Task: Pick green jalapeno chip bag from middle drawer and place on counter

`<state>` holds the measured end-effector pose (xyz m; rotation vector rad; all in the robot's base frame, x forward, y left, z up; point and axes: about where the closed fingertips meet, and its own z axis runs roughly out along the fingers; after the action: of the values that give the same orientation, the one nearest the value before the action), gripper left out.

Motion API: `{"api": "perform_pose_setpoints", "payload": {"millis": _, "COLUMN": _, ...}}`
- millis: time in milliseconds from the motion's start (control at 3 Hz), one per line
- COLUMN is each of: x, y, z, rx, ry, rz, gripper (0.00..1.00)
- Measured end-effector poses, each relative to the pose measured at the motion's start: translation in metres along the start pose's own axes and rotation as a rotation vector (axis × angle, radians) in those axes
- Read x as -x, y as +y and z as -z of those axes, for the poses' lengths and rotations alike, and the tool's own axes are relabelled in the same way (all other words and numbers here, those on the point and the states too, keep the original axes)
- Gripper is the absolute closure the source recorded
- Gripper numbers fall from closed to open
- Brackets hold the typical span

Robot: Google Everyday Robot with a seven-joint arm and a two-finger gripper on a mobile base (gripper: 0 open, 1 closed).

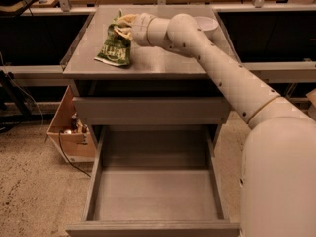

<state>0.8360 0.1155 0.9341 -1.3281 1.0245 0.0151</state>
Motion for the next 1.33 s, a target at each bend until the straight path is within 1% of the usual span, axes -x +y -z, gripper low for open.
{"api": "perform_pose_setpoints", "payload": {"millis": 333, "x": -0.016, "y": 0.011, "z": 0.003, "rx": 0.023, "ry": 0.041, "rz": 0.007, "gripper": 0.61}}
{"api": "perform_pose_setpoints", "payload": {"millis": 667, "x": -0.022, "y": 0.015, "z": 0.009, "rx": 0.037, "ry": 0.056, "rz": 0.013, "gripper": 0.37}}
{"api": "perform_pose_setpoints", "payload": {"millis": 1000, "x": -0.021, "y": 0.011, "z": 0.016, "rx": 0.038, "ry": 0.051, "rz": 0.02, "gripper": 0.15}}
{"api": "perform_pose_setpoints", "payload": {"millis": 1333, "x": -0.014, "y": -0.005, "z": 0.029, "rx": 0.022, "ry": 0.029, "rz": 0.028, "gripper": 0.0}}
